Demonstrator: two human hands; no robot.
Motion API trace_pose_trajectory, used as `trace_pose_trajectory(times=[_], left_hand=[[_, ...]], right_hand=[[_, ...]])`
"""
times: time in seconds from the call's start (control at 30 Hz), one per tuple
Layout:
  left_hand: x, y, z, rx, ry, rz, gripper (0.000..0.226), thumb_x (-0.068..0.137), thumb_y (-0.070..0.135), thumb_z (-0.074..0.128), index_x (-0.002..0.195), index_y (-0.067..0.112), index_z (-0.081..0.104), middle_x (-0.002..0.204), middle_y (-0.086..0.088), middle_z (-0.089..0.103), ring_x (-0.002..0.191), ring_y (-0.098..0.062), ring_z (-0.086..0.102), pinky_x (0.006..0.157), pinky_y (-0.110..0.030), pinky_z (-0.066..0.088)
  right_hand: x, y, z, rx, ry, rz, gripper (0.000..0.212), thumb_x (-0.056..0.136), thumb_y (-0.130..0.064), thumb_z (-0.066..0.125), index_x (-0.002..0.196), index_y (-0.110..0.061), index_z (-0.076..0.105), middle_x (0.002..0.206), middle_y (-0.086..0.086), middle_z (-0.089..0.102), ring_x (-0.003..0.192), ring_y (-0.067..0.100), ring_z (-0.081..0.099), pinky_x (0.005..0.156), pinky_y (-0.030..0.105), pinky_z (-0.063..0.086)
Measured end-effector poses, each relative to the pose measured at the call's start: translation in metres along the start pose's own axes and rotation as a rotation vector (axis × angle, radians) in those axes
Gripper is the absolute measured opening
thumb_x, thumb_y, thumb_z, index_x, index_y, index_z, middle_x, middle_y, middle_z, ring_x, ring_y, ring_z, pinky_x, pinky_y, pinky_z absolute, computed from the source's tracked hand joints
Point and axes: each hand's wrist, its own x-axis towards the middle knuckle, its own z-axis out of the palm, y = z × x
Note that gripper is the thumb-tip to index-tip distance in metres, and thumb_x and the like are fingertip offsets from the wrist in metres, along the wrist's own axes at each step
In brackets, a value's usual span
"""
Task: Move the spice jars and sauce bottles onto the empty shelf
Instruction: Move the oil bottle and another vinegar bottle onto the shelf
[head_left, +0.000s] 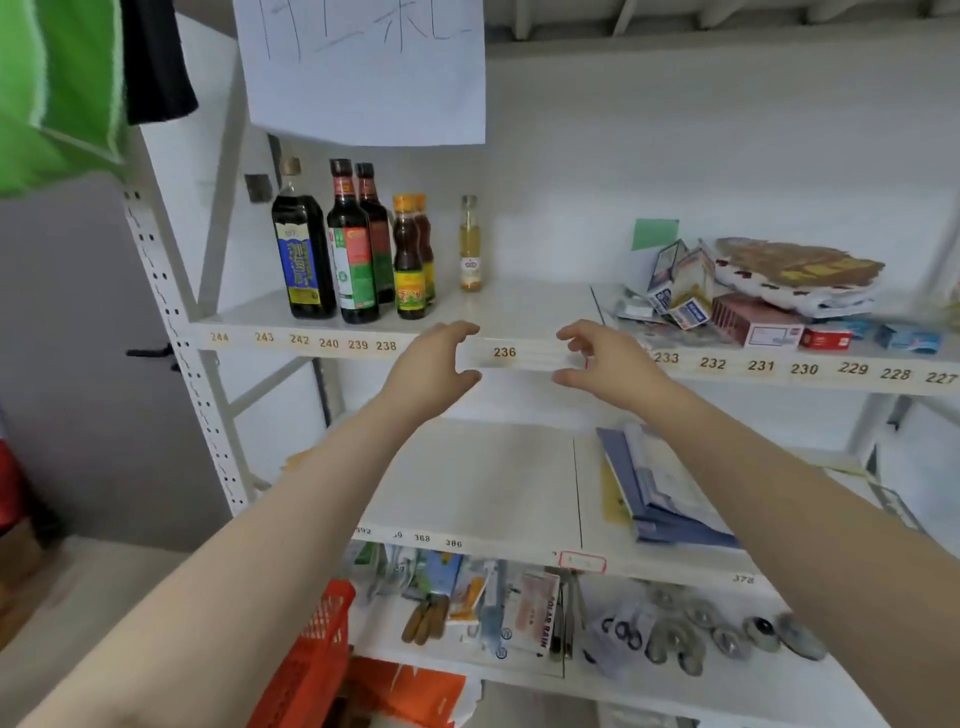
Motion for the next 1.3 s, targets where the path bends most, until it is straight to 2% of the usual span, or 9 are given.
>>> trace_pose_trajectory(times=[0.1, 0.23, 0.33, 0.43, 0.7, 0.8, 0.93, 1.07, 1.3], left_hand=[[0.041, -0.008, 0.009, -0.068, 0.065, -0.031, 0.055, 0.086, 0.022, 0.065, 0.137, 0.022, 0.045, 0.134, -0.001, 0.053, 0.122, -0.018, 0.050, 0.093, -0.029, 0.041], [0.077, -0.028, 0.025, -0.183, 0.220, -0.118, 0.055, 0.085, 0.023, 0.066, 0.136, 0.017, 0.046, 0.135, -0.003, 0.051, 0.123, -0.019, 0.049, 0.098, -0.030, 0.040], [0.099, -0.048, 0.032, -0.232, 0.320, -0.230, 0.061, 0.085, 0.024, 0.066, 0.139, 0.013, 0.039, 0.138, -0.008, 0.045, 0.123, -0.022, 0.047, 0.095, -0.029, 0.037], [0.126, -0.072, 0.040, -0.268, 0.369, -0.309, 0.071, 0.084, 0.024, 0.069, 0.142, 0.009, 0.032, 0.140, -0.012, 0.040, 0.127, -0.025, 0.042, 0.098, -0.028, 0.034], [0.182, -0.121, 0.053, -0.384, 0.396, -0.396, 0.086, 0.082, 0.024, 0.070, 0.148, 0.005, 0.017, 0.143, -0.015, 0.035, 0.132, -0.028, 0.034, 0.110, -0.040, 0.032], [0.196, -0.139, 0.053, -0.425, 0.411, -0.392, 0.071, 0.082, 0.024, 0.070, 0.140, 0.005, 0.033, 0.133, -0.013, 0.049, 0.123, -0.028, 0.048, 0.103, -0.042, 0.041], [0.204, -0.154, 0.055, -0.480, 0.380, -0.394, 0.044, 0.084, 0.025, 0.069, 0.120, 0.006, 0.051, 0.114, -0.009, 0.063, 0.104, -0.025, 0.059, 0.085, -0.031, 0.045], [0.202, -0.161, 0.056, -0.585, 0.396, -0.394, 0.041, 0.081, 0.028, 0.073, 0.115, 0.011, 0.057, 0.106, -0.005, 0.068, 0.097, -0.022, 0.064, 0.089, -0.038, 0.051], [0.204, -0.160, 0.057, -0.620, 0.365, -0.369, 0.044, 0.083, 0.025, 0.071, 0.122, 0.013, 0.057, 0.108, 0.002, 0.065, 0.095, -0.013, 0.058, 0.084, -0.029, 0.044]], right_hand=[[0.048, 0.010, -0.004, 0.045, 0.013, -0.008, 0.053, 0.078, -0.032, 0.075, 0.125, -0.025, 0.054, 0.121, 0.001, 0.057, 0.105, 0.021, 0.058, 0.079, 0.043, 0.056], [0.103, 0.019, 0.002, 0.061, 0.034, -0.025, 0.053, 0.077, -0.033, 0.076, 0.124, -0.022, 0.055, 0.117, 0.003, 0.060, 0.107, 0.020, 0.058, 0.095, 0.036, 0.047], [0.135, 0.020, 0.015, 0.126, 0.024, -0.010, 0.053, 0.076, -0.032, 0.077, 0.123, -0.020, 0.056, 0.115, 0.004, 0.060, 0.104, 0.020, 0.058, 0.093, 0.033, 0.046], [0.165, 0.016, 0.032, 0.163, 0.011, -0.006, 0.052, 0.077, -0.031, 0.077, 0.122, -0.019, 0.057, 0.113, 0.004, 0.059, 0.103, 0.020, 0.057, 0.093, 0.032, 0.045], [0.230, 0.005, 0.073, 0.261, 0.000, 0.030, 0.051, 0.075, -0.031, 0.078, 0.121, -0.019, 0.058, 0.107, 0.004, 0.059, 0.103, 0.021, 0.059, 0.090, 0.031, 0.046], [0.251, 0.001, 0.083, 0.338, 0.006, 0.070, 0.051, 0.076, -0.029, 0.078, 0.121, -0.019, 0.058, 0.113, 0.008, 0.062, 0.102, 0.020, 0.060, 0.086, 0.027, 0.045], [0.276, 0.000, 0.093, 0.403, -0.006, 0.099, 0.055, 0.076, -0.030, 0.079, 0.123, -0.015, 0.057, 0.115, 0.009, 0.064, 0.099, 0.018, 0.060, 0.089, 0.029, 0.045], [0.305, 0.003, 0.095, 0.438, -0.060, 0.128, 0.055, 0.077, -0.029, 0.078, 0.125, -0.014, 0.055, 0.119, 0.011, 0.063, 0.108, 0.023, 0.060, 0.097, 0.035, 0.048], [0.362, 0.028, 0.096, 0.431, -0.088, 0.162, 0.066, 0.075, -0.038, 0.078, 0.130, -0.013, 0.051, 0.116, 0.008, 0.056, 0.111, 0.022, 0.057, 0.094, 0.035, 0.051]])
